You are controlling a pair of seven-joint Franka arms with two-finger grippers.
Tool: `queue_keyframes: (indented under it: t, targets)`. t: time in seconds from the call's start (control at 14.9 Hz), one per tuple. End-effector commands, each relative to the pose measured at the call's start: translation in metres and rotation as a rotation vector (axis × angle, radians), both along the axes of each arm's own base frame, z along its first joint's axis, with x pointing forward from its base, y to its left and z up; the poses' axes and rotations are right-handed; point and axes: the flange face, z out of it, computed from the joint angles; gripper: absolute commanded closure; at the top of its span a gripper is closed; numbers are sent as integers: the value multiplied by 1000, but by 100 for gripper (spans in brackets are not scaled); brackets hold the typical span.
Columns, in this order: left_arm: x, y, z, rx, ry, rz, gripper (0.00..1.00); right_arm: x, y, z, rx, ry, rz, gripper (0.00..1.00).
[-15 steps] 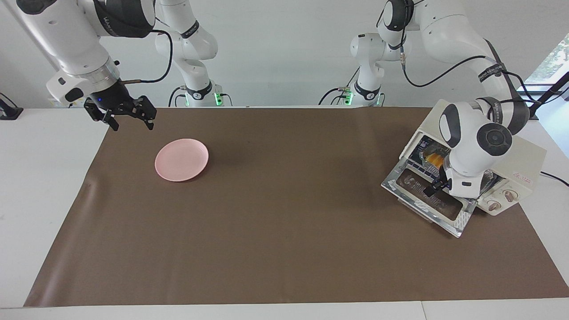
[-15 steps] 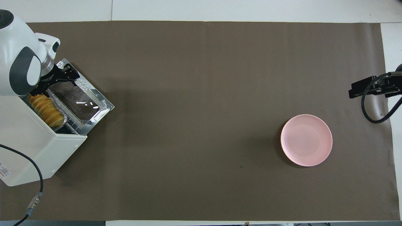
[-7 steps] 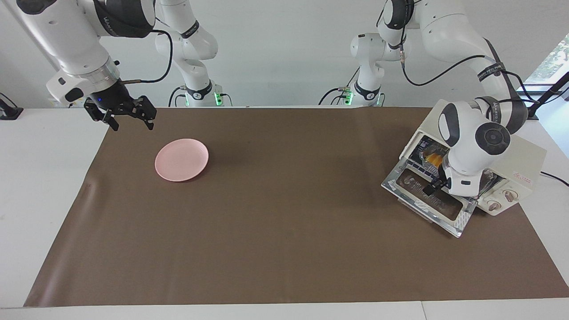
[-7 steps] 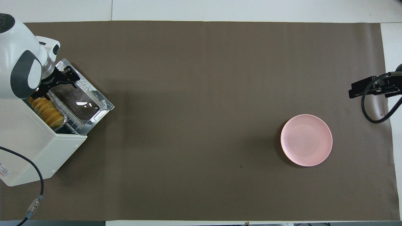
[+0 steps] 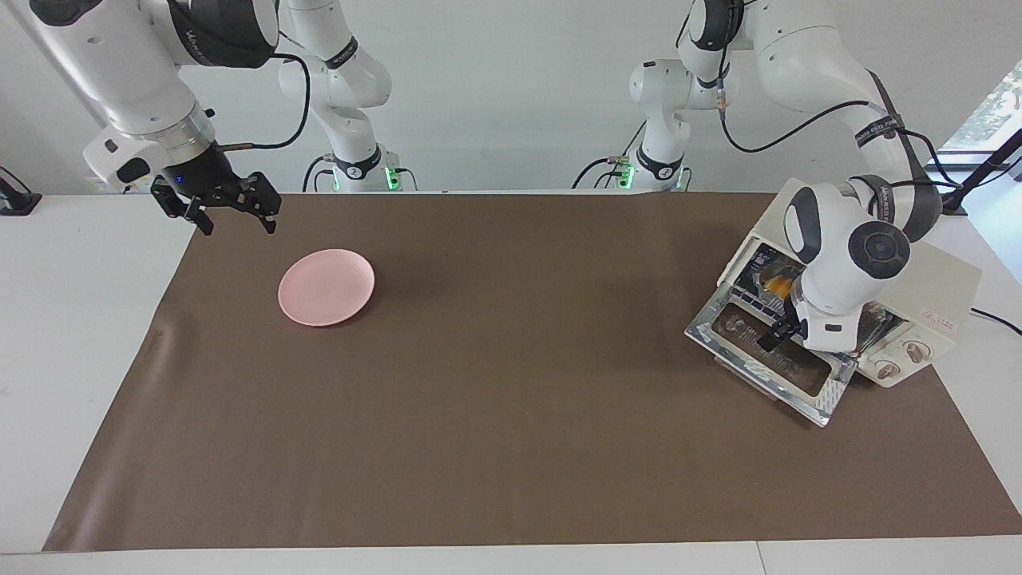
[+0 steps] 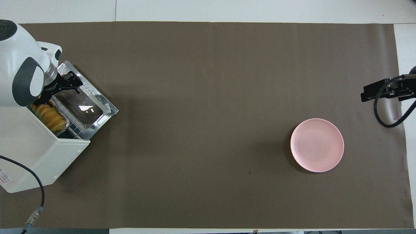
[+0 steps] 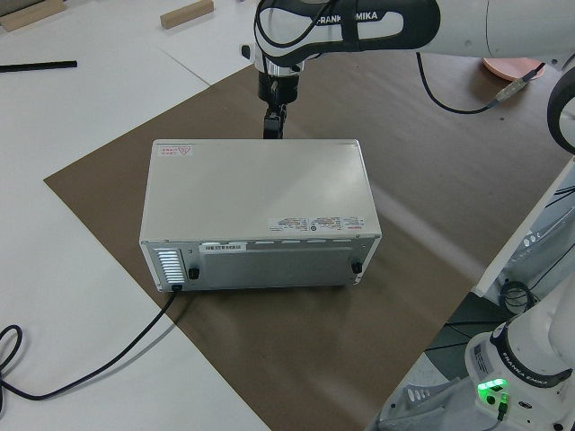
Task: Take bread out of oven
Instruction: 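Lower the left gripper into the oven and grasp the foil tray edge, then pull the foil tray out of the oven with the left gripper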
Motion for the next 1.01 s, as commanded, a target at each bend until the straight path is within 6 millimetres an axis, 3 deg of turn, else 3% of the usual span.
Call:
queue_keyframes:
  t: [0.0, 0.47, 0.54, 0.67, 0.8, 0.94]
  targets:
    - [-14, 2, -2, 17, -26, 6, 0, -9, -2, 2, -14, 7, 19, 0]
    - [-16, 12, -5, 13, -44, 17, 0, -9, -3, 2, -14, 7, 18, 0]
    - [-17, 13, -8, 12, -43, 17, 5, -9, -3, 2, -14, 7, 18, 0]
    - [-17, 12, -7, 12, -47, 16, 23, -9, -2, 2, -14, 7, 19, 0]
    - [-17, 13, -7, 12, -48, 15, 47, -9, -2, 2, -14, 7, 19, 0]
    - [-17, 14, -6, 11, -49, 14, 94, -9, -2, 2, -14, 7, 19, 0]
